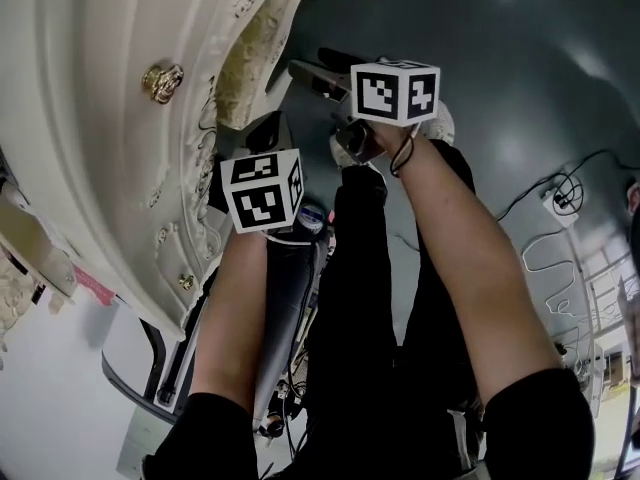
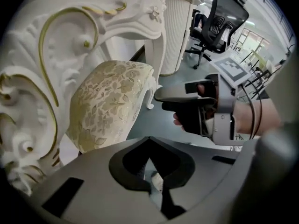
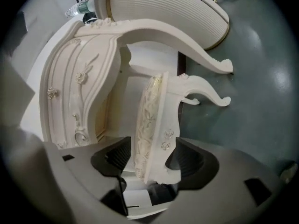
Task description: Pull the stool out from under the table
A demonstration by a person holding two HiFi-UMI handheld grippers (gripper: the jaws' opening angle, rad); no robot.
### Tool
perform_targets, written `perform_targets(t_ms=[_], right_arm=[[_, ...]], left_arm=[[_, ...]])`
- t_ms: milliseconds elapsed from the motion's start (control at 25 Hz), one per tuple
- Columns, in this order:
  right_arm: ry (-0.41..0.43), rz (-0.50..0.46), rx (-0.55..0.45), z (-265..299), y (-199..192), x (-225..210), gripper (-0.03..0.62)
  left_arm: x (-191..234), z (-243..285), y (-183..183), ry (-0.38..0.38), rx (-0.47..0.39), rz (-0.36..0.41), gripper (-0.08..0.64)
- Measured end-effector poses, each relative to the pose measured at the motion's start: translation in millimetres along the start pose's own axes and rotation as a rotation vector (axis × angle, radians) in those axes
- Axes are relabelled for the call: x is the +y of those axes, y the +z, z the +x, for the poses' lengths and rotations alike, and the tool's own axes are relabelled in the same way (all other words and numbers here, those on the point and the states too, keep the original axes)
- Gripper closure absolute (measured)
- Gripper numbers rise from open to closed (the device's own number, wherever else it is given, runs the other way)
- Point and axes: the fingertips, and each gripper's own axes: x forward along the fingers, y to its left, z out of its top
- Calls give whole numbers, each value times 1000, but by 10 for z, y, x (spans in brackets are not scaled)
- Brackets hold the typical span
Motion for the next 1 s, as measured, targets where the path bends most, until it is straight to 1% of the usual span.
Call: perform_targets(t_ms=[80,120,160,200,280,320,400,440,520,600,720,840,1000], right_arm=[[8,4,17,220,-59,-102,274],[20,15,10,347,-49,-143,248],[39,39,-8,472,-18,-170,212],[59,72,-28,581,6,-188,156],[86,128,-50,749,-6,-229,101],[95,140,-52,817,-20,-251,91],[131,150,-50,918,-42,-273,76],[160,159,-49,947,-49,-271,64],[231,177,-42,985,-60,-237,61],[285,160,-18,1038,-93,-170,63],[288,119,3,1094,-157,-143,63],[275,134,8,1085,-174,-164,68],[249,138,22,977,-173,-211,81]], left_arm=[[38,16,-42,-1,10,20,563],[70,35,-60,0,15,35,563],[105,61,-85,0,23,55,563],[134,81,-127,0,36,74,563],[162,101,-224,-4,60,106,563],[173,108,-251,-6,63,116,563],[203,121,-278,-10,63,122,563],[219,130,-291,-13,64,118,563],[246,148,-319,-19,70,107,563],[244,157,-344,-27,78,99,563],[185,139,-351,-37,78,112,563],[146,101,-326,-40,73,123,563],[123,44,-289,-46,66,116,563]])
